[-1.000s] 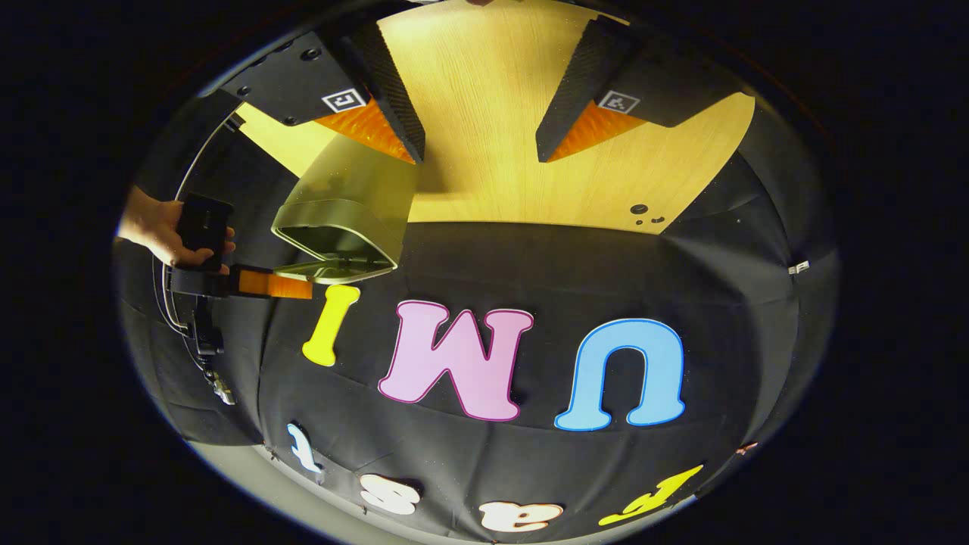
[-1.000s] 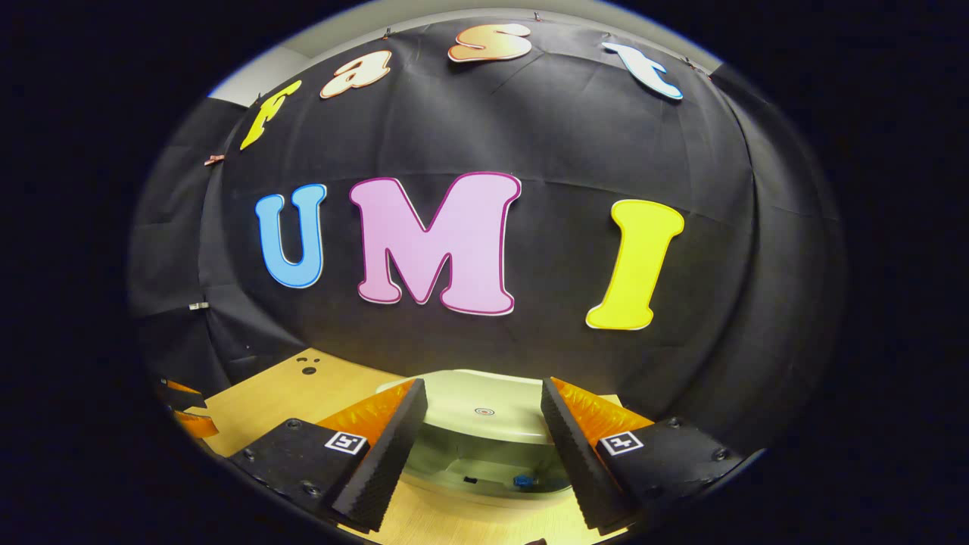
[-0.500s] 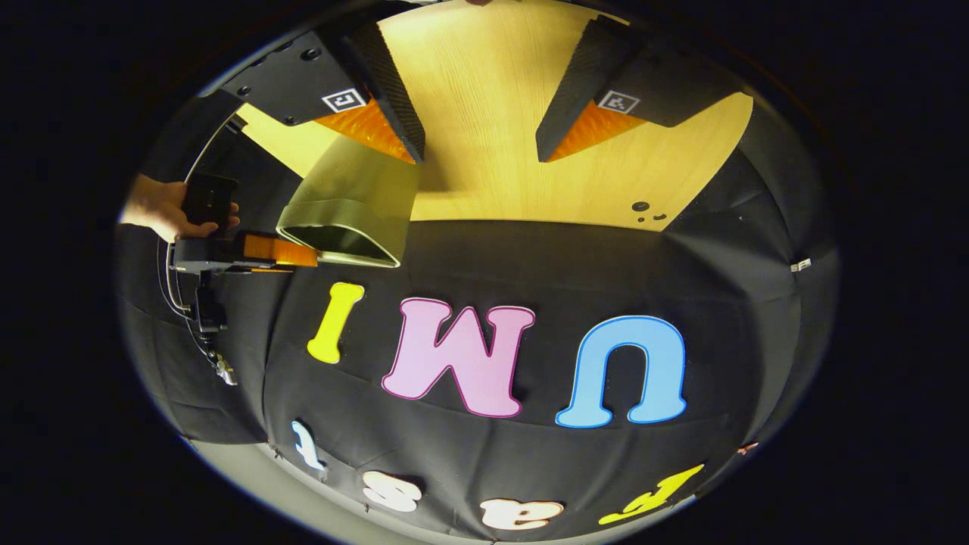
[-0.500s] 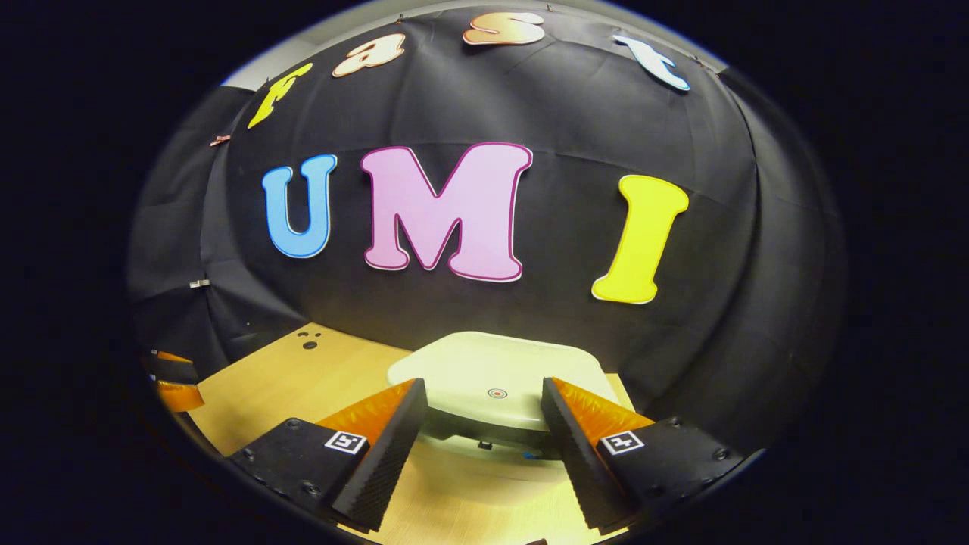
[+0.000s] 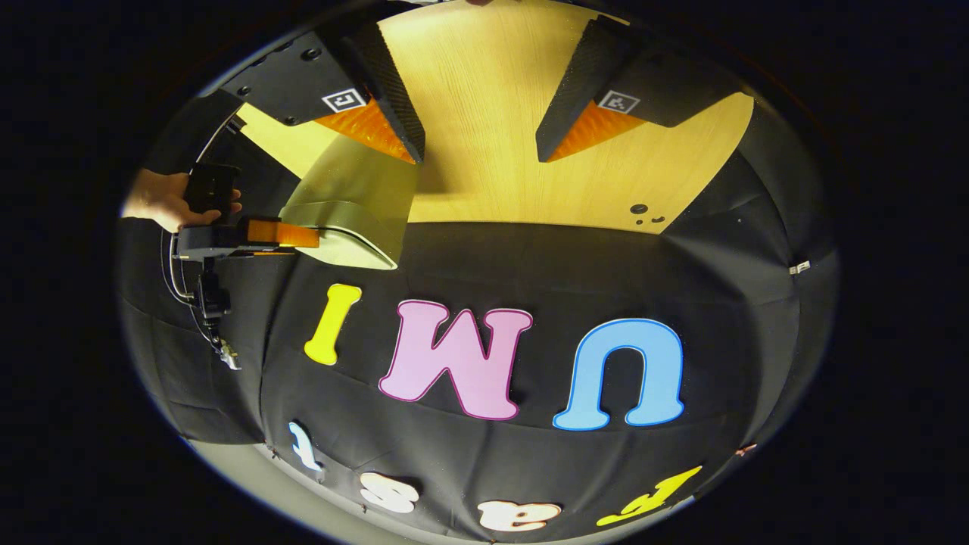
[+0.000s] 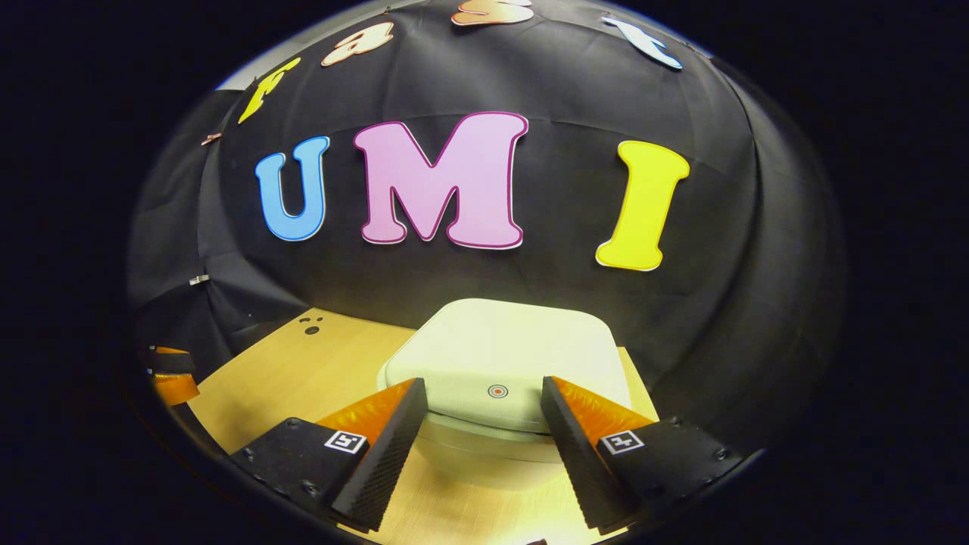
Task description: Press the lid of the desktop garbage bin to open it, pick up the crumpled paper on the desktop and throw it into the bin, then pick up the pop can on the desktop and drop it into the bin, and finally close the garbage bin lid.
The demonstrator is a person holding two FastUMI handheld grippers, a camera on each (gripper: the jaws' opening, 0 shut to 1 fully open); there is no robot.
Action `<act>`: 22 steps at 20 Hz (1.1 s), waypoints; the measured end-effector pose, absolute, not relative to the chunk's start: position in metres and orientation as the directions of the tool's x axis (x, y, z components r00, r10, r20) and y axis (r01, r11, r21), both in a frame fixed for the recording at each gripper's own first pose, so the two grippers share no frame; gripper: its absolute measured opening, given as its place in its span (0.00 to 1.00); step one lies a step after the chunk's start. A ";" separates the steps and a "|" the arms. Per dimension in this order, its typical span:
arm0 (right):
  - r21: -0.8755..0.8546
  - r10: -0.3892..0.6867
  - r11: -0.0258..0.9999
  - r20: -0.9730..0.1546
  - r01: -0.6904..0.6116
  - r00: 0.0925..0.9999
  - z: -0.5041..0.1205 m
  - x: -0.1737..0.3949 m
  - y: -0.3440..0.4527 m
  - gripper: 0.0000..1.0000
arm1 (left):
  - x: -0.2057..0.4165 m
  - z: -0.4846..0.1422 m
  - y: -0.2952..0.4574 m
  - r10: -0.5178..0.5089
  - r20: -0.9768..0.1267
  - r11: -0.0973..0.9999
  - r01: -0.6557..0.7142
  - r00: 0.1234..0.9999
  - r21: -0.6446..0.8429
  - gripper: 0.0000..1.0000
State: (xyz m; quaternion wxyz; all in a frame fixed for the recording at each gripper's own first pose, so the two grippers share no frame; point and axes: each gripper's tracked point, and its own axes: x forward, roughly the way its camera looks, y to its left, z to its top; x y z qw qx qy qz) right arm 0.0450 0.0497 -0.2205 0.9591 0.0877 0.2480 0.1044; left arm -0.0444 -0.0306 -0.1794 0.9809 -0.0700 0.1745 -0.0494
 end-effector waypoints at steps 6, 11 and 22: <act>0.251 0.266 0.954 -0.459 -0.164 0.848 -0.220 0.050 0.053 0.96 | -0.048 -0.186 -0.029 -0.112 -0.350 0.985 0.058 0.930 -0.163 0.95; 0.295 0.257 0.947 -0.457 -0.128 0.852 -0.220 0.059 0.052 0.96 | -0.047 -0.186 -0.026 -0.103 -0.354 0.986 0.048 0.930 -0.160 0.95; 0.262 0.265 0.952 -0.445 -0.158 0.855 -0.226 0.067 0.053 0.98 | -0.043 -0.188 -0.028 -0.102 -0.359 0.984 0.042 0.928 -0.172 0.95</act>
